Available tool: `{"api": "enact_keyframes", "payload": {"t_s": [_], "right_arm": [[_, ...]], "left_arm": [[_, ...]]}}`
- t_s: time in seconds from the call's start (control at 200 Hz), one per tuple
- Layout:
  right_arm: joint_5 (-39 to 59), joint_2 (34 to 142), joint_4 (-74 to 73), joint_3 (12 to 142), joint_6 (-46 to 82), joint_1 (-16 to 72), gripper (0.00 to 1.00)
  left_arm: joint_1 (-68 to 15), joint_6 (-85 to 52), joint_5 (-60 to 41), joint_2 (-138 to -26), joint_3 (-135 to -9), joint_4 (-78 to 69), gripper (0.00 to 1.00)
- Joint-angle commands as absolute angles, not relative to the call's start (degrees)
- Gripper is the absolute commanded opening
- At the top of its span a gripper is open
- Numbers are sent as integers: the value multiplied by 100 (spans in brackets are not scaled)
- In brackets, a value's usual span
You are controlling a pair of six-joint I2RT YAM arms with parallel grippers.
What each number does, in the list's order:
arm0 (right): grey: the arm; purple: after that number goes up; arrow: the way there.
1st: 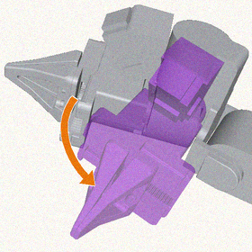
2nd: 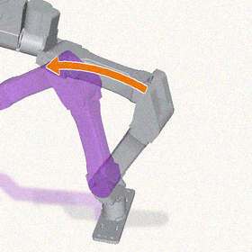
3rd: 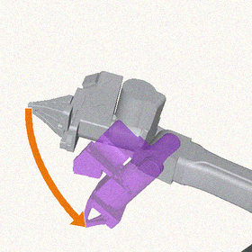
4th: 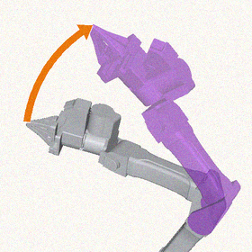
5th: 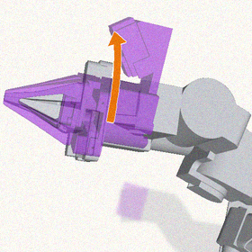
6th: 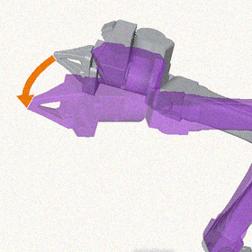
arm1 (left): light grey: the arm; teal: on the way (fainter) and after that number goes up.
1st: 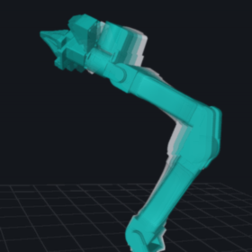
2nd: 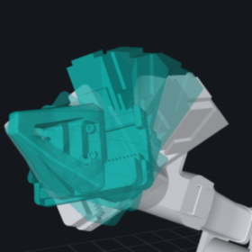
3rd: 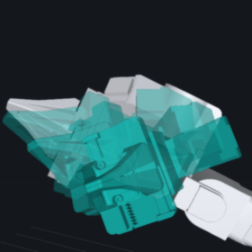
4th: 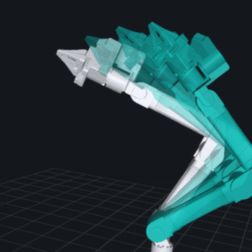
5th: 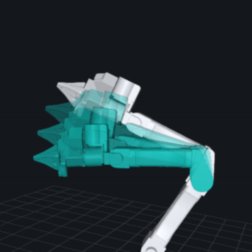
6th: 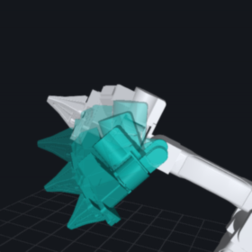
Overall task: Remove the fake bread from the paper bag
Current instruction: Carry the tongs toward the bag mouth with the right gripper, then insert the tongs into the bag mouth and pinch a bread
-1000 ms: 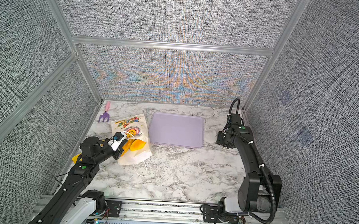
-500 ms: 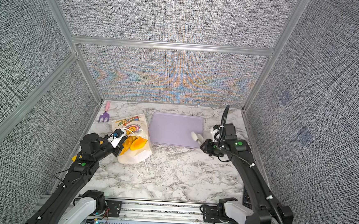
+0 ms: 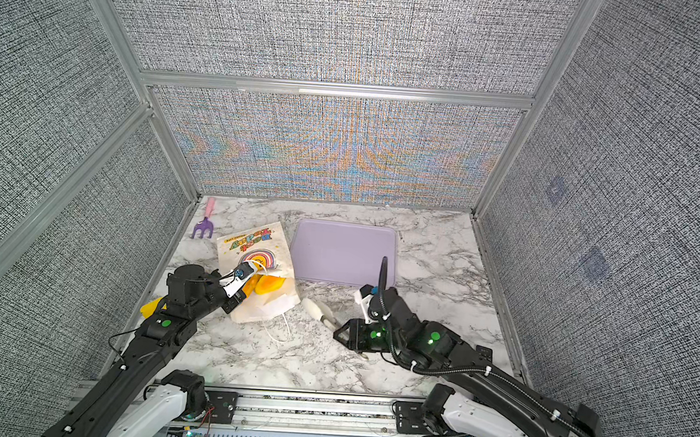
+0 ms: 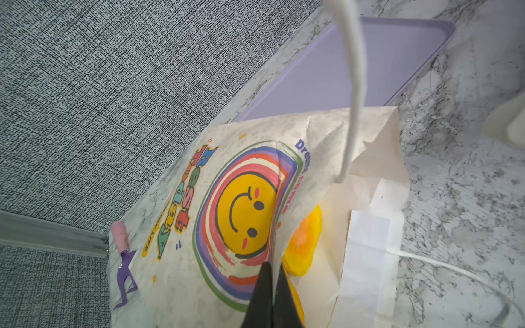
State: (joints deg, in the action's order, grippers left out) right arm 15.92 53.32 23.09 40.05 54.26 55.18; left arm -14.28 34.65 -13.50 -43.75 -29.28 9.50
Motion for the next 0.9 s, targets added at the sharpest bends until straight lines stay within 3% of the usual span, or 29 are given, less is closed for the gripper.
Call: {"api": "enact_keyframes", "payload": {"t_s": [0.0, 0.22, 0.435, 0.895], "right_arm": [[1176, 5803, 547, 3911, 6325, 6047, 41], [1145, 7072, -1100, 4097, 6690, 6361, 41], [581, 7501, -2091, 3992, 7178, 6436, 41], [-278, 8116, -2526, 4156, 7739, 6444, 43]], "left_arm": [[-1492, 3547, -1040, -4201, -2879, 1200, 0], [-1551, 3303, -1015, -3965, -2691, 1146, 0], [-1564, 2936, -969, -4059, -2640, 977, 0], [-1573, 2332, -923, -4447, -2865, 604, 0]]}}
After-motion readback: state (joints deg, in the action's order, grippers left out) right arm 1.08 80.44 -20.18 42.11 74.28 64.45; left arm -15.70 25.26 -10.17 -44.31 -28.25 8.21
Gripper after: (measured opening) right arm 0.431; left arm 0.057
